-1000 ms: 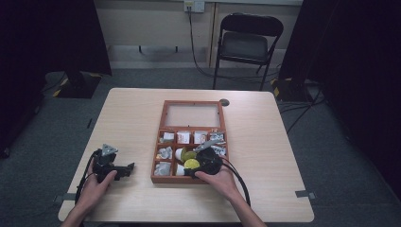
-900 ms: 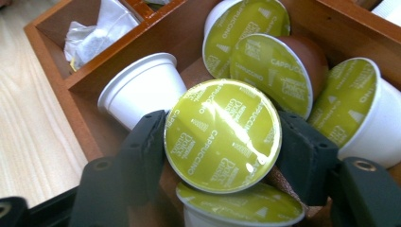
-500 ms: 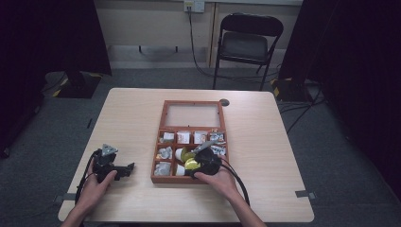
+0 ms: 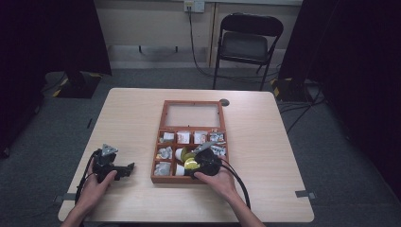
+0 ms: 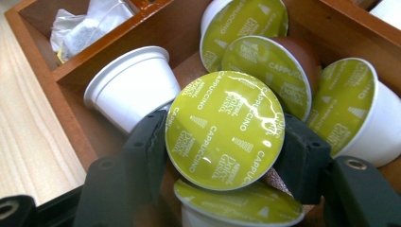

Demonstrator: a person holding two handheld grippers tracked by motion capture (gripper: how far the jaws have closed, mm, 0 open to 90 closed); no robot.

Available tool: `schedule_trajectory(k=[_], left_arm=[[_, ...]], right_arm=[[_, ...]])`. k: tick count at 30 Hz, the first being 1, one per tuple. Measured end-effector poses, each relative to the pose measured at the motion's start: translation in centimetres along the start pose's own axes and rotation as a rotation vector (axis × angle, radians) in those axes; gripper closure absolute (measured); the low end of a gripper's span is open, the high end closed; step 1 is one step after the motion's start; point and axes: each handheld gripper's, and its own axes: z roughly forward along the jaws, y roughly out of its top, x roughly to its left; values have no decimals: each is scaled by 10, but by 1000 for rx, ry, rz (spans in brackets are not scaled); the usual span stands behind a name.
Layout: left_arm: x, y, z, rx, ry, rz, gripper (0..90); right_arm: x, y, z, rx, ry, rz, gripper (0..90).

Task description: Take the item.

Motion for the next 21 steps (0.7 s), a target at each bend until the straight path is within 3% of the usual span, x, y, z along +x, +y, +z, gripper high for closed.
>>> schedule_trajectory(k=[14, 21], left_arm=[[0, 0, 0, 0, 0, 0, 0], [0, 0, 0, 0, 0, 0, 0]], right_arm=[[-1, 2, -9, -40, 2, -6, 402], [-4, 3, -13, -58, -5, 13, 403]])
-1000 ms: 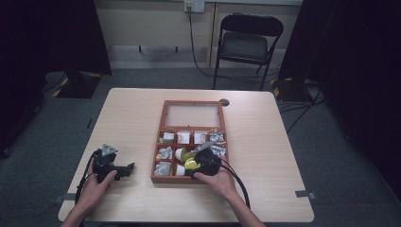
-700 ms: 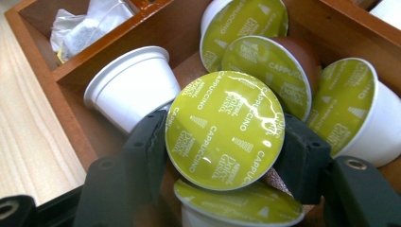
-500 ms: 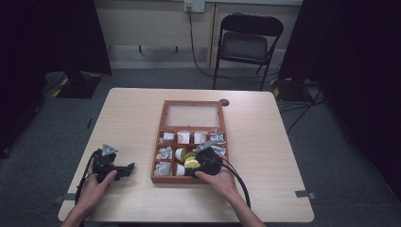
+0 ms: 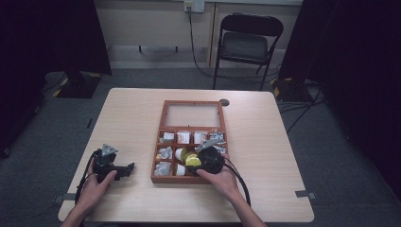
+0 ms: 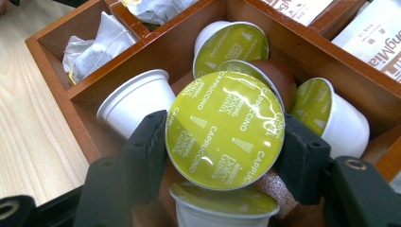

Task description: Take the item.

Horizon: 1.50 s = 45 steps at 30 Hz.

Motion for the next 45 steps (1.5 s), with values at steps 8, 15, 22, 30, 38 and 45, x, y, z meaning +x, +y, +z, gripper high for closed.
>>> schedule_trajectory(k=[8, 15, 22, 30, 38, 45], left_arm=[[0, 0, 0, 0, -1, 0, 0], [0, 0, 0, 0, 0, 0, 0], [0, 0, 0, 0, 0, 0, 0], [0, 0, 0, 0, 0, 0, 0], [0, 0, 0, 0, -1, 0, 0], [0, 0, 0, 0, 0, 0, 0]], right_arm=[[-1, 0, -3, -19, -9, 5, 403], [-4, 1, -8, -31, -15, 10, 403], [-7, 2, -15, -49, -18, 18, 403], [-9, 2, -18, -60, -20, 22, 403], [-9, 3, -21, -71, -15, 17, 403], [-11, 4, -25, -77, -20, 18, 403]])
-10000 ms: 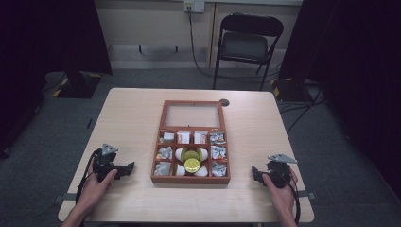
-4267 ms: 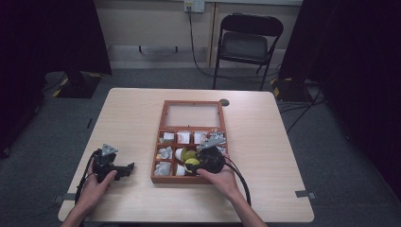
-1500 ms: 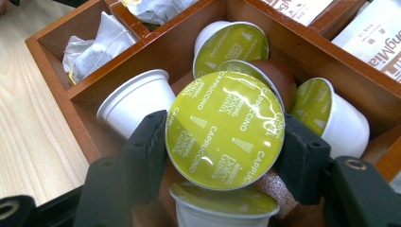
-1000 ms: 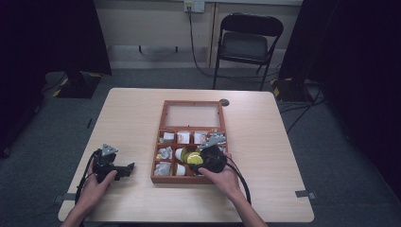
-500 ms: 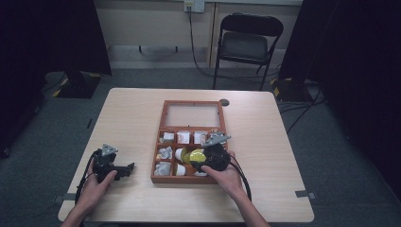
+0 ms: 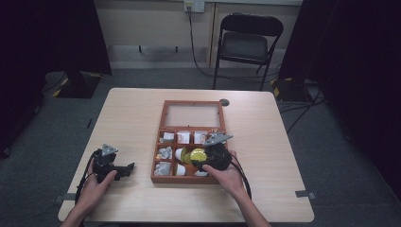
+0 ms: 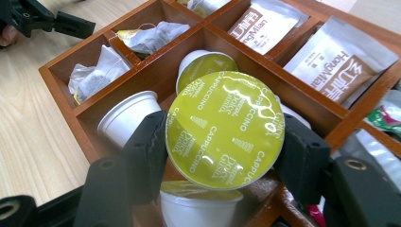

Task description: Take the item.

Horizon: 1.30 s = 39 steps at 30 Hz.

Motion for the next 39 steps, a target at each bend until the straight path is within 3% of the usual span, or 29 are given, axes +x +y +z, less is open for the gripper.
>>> schedule_trajectory(k=[20, 31, 39], left_arm=[[0, 0, 0, 0, 0, -1, 0], [0, 0, 0, -1, 0, -4, 0], [0, 0, 0, 1, 0, 0, 0]], right_arm=[[-15, 3, -22, -64, -15, 39, 404], [-22, 3, -32, -96, -18, 37, 404], [-31, 4, -48, -126, -35, 54, 404]])
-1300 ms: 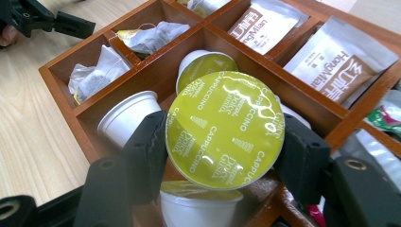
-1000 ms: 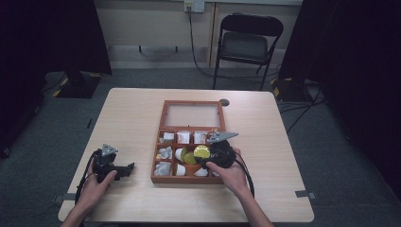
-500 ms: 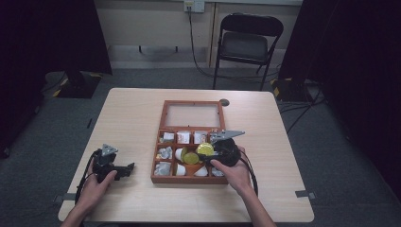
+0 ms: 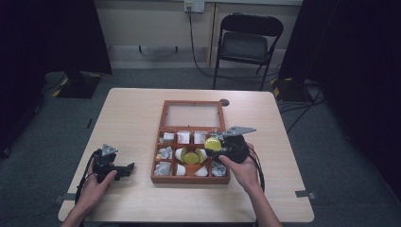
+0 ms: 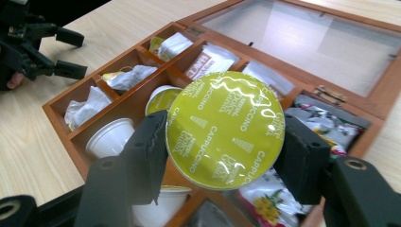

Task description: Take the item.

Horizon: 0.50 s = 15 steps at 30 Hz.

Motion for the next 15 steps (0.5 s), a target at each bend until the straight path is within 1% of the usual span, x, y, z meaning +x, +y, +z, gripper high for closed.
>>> schedule_trajectory(k=[7, 10, 15], left_arm=[[0, 0, 0, 0, 0, 0, 0], [0, 0, 0, 0, -1, 0, 0], [0, 0, 0, -1, 0, -2, 0]], right_arm=[[-11, 0, -12, -24, -19, 28, 404], [-15, 0, -16, -30, -24, 28, 404], [-22, 0, -24, -50, -40, 45, 404]])
